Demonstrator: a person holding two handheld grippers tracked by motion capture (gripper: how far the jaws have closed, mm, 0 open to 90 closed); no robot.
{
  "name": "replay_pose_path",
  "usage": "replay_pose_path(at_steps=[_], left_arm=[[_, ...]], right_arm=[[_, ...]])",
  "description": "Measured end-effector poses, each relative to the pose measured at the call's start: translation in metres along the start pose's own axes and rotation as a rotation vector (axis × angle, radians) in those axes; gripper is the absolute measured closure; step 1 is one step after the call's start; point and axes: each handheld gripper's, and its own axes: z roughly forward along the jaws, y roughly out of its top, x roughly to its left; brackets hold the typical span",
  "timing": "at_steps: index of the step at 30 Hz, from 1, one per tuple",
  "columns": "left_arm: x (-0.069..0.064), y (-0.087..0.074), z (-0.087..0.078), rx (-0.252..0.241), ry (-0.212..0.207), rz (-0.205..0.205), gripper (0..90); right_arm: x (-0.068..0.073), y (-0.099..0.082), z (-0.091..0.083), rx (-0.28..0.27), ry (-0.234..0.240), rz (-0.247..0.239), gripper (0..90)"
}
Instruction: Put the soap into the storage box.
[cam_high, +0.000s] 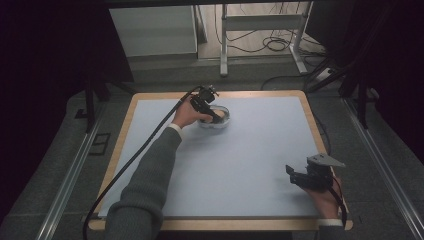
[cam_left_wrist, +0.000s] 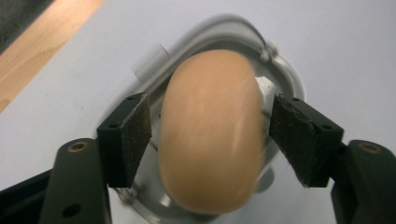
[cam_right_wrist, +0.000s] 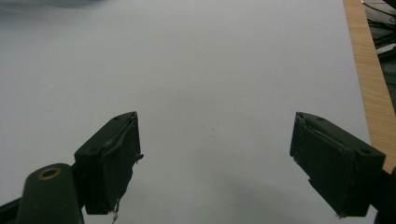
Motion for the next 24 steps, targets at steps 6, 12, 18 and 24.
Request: replay_pose_path(at_steps=[6, 12, 18, 24], left_arm=[[-0.003, -0.007, -0.019, -0.058, -0.013, -0.016, 23.7], [-0.008, -0.016, -0.029, -0.075, -0.009, -0.013, 22.3], [-0.013, -0.032, -0.040, -0.083, -0.013, -0.008, 19.8], [-0.016, -0.048, -0.045, -0.102, -0.015, -0.029, 19.3]], right_arm=[[0.000, -0.001, 0.000, 0.003, 0.002, 0.001, 16.1], [0.002, 0.000, 0.002, 0.007, 0.003, -0.001, 16.1], [0.004, 0.001, 0.002, 0.008, 0.001, -0.011, 16.1], [0.004, 0.000, 0.001, 0.010, -0.005, -0.013, 16.1]])
